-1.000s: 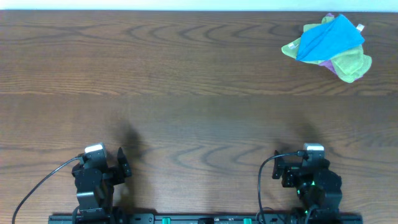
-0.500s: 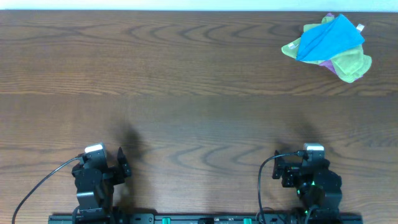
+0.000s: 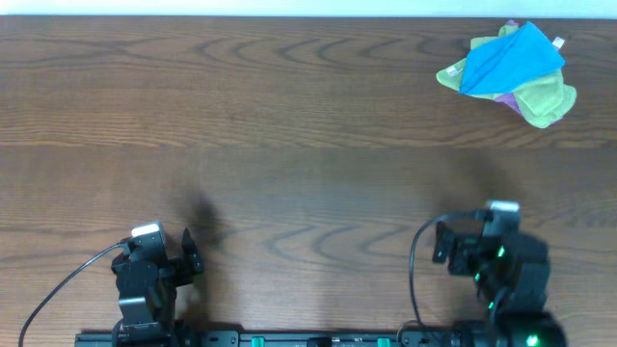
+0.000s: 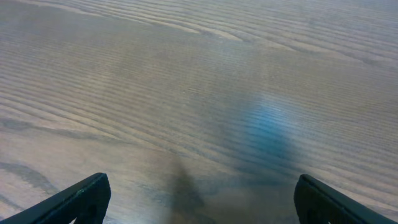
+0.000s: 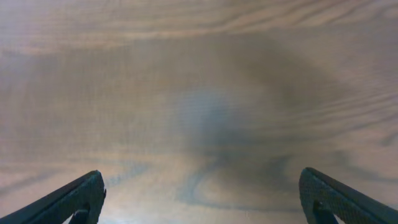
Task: Fold the cloth
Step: 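Reach the right gripper to the cloth pile and grasp the blue cloth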
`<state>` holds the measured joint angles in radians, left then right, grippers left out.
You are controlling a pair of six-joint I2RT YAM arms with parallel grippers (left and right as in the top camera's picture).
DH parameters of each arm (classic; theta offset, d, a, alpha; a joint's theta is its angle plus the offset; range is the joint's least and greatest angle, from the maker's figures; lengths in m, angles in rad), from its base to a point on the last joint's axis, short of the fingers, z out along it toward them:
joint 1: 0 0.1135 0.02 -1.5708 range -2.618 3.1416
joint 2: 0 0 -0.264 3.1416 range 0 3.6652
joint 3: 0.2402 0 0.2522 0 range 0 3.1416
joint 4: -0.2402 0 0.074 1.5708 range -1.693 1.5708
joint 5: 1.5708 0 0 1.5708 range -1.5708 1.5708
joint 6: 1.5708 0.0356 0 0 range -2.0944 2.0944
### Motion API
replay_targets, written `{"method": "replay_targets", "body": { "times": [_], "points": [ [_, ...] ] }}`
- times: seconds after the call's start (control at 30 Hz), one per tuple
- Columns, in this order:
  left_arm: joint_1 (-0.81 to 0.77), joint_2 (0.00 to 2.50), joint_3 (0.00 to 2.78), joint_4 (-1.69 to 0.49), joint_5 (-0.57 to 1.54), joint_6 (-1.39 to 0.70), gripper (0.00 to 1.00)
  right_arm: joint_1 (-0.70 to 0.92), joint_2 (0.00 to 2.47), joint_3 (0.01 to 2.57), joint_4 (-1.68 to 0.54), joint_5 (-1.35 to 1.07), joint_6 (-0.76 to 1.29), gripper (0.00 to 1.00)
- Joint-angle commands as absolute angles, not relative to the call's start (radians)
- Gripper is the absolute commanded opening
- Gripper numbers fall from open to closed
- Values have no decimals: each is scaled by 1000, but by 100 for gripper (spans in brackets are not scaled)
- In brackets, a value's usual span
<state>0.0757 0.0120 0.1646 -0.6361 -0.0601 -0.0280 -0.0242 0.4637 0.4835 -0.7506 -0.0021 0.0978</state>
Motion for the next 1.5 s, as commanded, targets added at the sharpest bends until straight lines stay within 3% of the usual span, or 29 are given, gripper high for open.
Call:
{"method": "replay_targets", "body": {
  "times": [0.0,0.4,0.87,1.47],
  "points": [
    [78,4,155,-640,-68,-22,95,-59,636,635,-765,22,119,99],
    [78,4,155,-640,-68,-22,96,-164,1261,1208,-853,23,114,99],
    [78,4,155,-640,-68,-22,95,-236,1813,1703,-845,20,96,99],
    [78,4,155,-640,-68,-22,95,-244,2066,1758,-467,42,124,95]
  ]
}}
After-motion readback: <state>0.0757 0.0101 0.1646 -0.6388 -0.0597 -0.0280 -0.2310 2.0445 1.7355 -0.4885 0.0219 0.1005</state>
